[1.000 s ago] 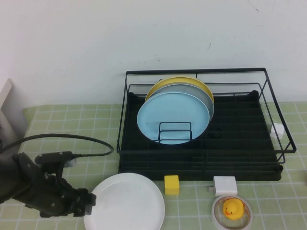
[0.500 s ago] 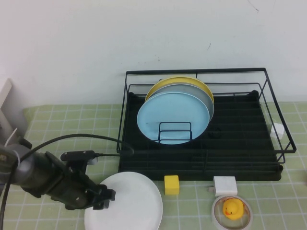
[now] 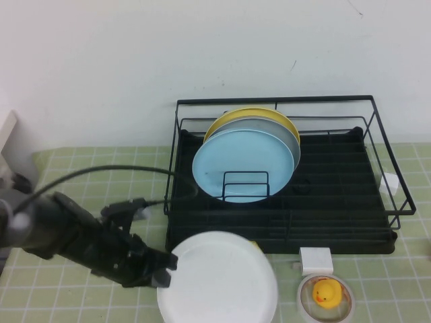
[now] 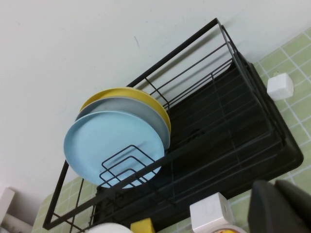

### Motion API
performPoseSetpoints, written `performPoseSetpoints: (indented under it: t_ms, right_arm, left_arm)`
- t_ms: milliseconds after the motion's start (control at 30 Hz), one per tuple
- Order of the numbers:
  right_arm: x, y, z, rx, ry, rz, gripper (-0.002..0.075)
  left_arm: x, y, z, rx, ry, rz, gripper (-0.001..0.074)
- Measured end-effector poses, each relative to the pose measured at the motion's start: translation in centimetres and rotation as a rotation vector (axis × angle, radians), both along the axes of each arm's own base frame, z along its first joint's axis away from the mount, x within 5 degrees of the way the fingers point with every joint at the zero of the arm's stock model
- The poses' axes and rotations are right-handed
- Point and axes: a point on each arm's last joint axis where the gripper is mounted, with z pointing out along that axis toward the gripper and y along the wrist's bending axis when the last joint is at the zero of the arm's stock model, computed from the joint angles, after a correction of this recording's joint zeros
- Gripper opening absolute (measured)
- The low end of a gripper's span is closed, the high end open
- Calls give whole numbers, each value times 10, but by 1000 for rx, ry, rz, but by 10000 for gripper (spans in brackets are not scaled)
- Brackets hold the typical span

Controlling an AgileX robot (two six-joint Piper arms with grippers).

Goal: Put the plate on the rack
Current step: Pick up the plate from the table, then hand over the plate

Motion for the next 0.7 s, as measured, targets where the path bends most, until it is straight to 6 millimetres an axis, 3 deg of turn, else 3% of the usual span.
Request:
performPoseSetpoints:
  t_ms: [133,333,500,700]
  right_arm:
    - [0,0,0,10,-1,1,-2]
    - [-3,7,5,-46,16,86,-2]
    - [-14,16,59,-246,-117,228,-2]
    - [-2,28,125,-478,-53,489,20]
  left_arm:
    - [-14,-2,40,-41,-74,-41,15]
    - [-62,-10,111,-49,-331,-153,14]
    - [-108,-7,179,-45,-697,-217,14]
    - [-152,2,230,-94,-989,-215,11]
